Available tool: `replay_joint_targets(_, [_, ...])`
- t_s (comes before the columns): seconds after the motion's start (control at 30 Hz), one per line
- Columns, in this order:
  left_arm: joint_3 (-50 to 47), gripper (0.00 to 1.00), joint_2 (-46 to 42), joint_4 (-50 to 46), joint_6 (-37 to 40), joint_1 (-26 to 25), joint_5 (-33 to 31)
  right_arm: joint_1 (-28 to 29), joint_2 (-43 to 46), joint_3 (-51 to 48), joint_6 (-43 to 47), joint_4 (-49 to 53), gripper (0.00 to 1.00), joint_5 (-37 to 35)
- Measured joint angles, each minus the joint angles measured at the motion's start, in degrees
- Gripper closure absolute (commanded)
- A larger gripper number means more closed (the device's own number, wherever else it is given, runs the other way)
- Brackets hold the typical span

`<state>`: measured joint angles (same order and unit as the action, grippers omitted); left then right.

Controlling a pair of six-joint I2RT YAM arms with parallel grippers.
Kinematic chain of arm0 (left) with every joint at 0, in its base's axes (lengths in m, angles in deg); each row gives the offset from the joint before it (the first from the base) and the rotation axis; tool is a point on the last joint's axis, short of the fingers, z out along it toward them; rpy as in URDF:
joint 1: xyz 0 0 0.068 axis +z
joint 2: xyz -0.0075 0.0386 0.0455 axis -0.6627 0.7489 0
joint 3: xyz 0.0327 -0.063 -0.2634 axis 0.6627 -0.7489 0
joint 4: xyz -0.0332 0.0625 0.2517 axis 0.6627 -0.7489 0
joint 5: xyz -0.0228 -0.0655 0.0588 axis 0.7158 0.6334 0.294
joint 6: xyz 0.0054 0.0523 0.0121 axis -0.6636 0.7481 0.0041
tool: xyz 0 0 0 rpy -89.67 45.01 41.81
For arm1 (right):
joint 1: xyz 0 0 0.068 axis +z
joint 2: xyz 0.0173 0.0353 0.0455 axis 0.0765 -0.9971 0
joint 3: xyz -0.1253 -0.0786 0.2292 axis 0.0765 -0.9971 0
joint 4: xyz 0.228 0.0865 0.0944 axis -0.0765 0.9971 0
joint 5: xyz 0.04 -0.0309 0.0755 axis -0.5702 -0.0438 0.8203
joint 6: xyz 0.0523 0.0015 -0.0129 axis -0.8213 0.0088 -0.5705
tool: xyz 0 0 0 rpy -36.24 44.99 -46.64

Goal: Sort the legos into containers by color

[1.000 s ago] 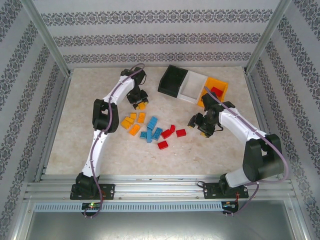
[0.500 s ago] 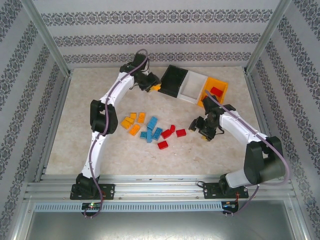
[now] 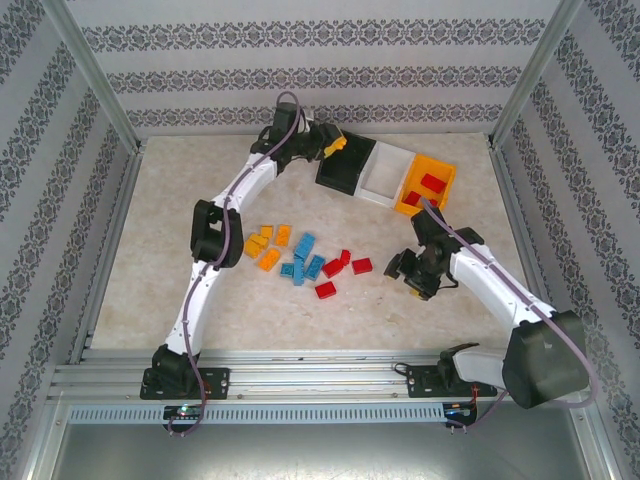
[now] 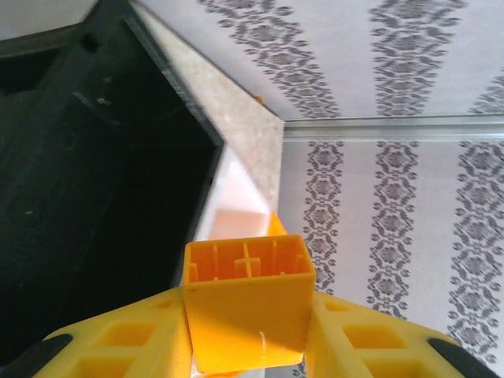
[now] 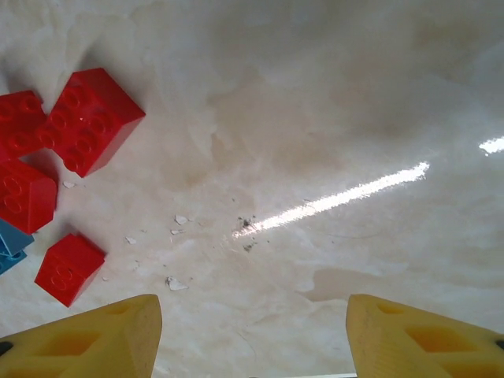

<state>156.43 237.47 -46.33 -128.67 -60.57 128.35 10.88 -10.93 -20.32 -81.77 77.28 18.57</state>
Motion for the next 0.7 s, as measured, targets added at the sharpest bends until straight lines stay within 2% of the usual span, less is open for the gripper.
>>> replay_joint_targets(0.13, [0.48,0.59,3.1,0.42,-1.9,-0.02,-0.02,0.0,1.11,-0.07,-0.35,0.9,0.35,-0.68])
replay_joint_targets(0.2, [0.81,0.5,3.8,1.07,-2.51,-0.02,0.22,0.0,1.31,-0.09,-0.46,1.11,0.35,-0.98])
replay_joint_targets(0.27, [1.57,0.46,3.82,1.4,-3.17,-0.07,0.17,0.0,1.29,-0.09,-0.48,1.27,0.36,-1.14])
replay_joint_targets(0.7, [2.16,0.45,3.76,0.2,-2.23,-0.07,-0.11,0.0,-0.33,-0.09,-0.39,1.22,0.35,-1.11])
